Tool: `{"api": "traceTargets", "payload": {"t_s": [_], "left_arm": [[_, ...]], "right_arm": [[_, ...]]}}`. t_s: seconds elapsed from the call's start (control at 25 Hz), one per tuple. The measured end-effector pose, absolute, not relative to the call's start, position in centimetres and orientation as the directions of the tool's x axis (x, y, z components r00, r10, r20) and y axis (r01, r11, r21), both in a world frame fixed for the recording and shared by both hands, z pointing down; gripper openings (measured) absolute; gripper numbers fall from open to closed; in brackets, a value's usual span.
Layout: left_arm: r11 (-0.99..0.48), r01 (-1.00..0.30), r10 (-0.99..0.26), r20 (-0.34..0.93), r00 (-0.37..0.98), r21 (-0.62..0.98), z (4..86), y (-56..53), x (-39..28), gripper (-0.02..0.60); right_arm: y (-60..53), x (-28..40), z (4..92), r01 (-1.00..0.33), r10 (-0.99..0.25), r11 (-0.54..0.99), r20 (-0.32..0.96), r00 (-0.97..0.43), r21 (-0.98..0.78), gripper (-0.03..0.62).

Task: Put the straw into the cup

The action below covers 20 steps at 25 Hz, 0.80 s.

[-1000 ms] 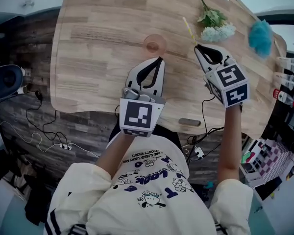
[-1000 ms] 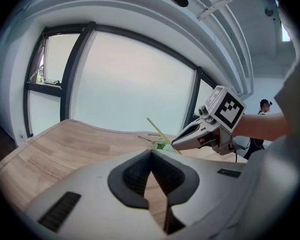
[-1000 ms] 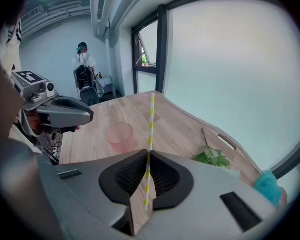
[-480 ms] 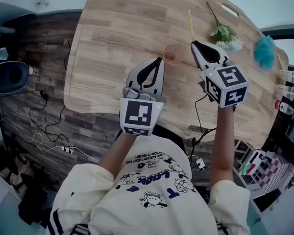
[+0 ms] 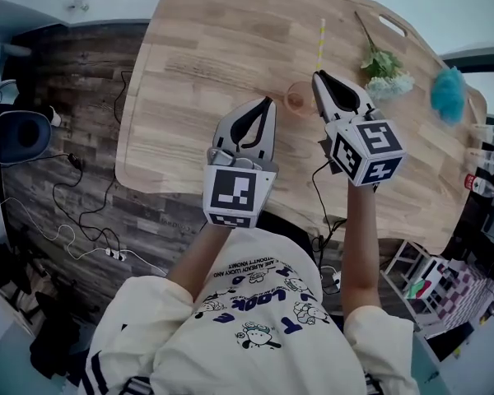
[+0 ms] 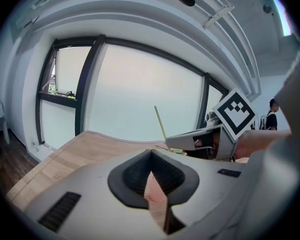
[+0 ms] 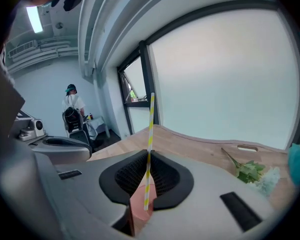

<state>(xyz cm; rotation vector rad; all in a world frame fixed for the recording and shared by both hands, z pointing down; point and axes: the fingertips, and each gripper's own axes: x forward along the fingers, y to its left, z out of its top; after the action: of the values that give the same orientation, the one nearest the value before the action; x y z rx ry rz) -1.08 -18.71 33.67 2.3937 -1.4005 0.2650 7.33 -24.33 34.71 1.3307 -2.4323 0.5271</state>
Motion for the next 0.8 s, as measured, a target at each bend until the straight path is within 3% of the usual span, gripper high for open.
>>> {"api": "traceTargets", "payload": {"t_s": [0.4,0.8], "left_arm": [[-0.448,-0.870,-0.791,0.363,0.493,0.205,35.3,-18.4,-1.0,0.028],[-0.446,-0.871,-0.778,0.393,0.491,0.206,36.9,-18.1,-0.2,0.028]], "right_arm": [[-23.8,8.1,37.8,-0.905,-0.824,0.362,0.376,-0.424,-0.225,0.048],[-23.4,8.7,39.1,-0.935,-0.862,0.323,0.362,-0.354,-0.145,0.048]]}}
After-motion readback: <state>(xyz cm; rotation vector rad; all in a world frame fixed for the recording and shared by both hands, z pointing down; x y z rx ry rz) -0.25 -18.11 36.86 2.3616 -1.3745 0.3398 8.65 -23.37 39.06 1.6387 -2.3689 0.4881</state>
